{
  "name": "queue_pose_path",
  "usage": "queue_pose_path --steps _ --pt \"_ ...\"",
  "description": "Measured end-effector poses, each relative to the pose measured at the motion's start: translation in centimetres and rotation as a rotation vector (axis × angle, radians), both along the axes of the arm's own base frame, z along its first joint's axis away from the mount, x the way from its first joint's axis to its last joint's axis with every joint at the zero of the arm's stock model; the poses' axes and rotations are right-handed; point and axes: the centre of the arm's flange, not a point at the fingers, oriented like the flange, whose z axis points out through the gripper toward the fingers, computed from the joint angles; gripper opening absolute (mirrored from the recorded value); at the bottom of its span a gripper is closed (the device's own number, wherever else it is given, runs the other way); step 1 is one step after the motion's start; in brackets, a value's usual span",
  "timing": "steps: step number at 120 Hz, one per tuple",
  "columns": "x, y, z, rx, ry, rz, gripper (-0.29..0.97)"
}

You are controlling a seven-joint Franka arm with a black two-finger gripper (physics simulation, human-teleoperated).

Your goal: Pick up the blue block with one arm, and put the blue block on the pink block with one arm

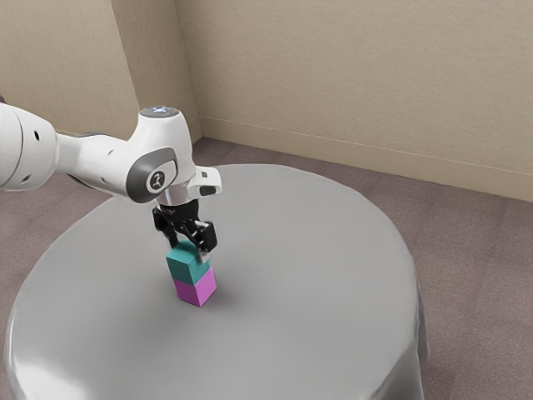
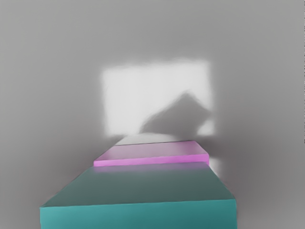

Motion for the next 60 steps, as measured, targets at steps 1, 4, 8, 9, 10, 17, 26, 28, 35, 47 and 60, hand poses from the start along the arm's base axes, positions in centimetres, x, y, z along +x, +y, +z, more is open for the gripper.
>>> queue_pose_path --steps 1,4,8,9,10,17,26,28,35,47,60 --pt "0.0 0.0 0.0 0.0 -0.001 0.0 0.64" --pt "0.1 0.0 0.4 0.0 -0.007 -0.001 0.64" --pt "0.5 -0.1 1.1 0.0 -0.021 -0.004 0.65" --pt "0.6 -0.2 1.4 0.001 -0.026 -0.006 0.65" --pt "0.7 -0.2 1.9 0.002 -0.033 -0.007 0.65" --pt "1.9 -0.3 5.5 0.01 -0.088 -0.016 0.66" --pt "2.1 0.3 7.9 0.02 -0.11 -0.015 0.66" --pt "2.1 0.5 8.2 0.024 -0.113 -0.016 0.67" --pt "1.7 1.2 10.1 0.033 -0.127 -0.013 0.67" --pt "1.0 2.7 13.2 0.042 -0.128 0.003 0.67" --pt "0.5 3.8 13.8 0.044 -0.092 0.017 0.68"
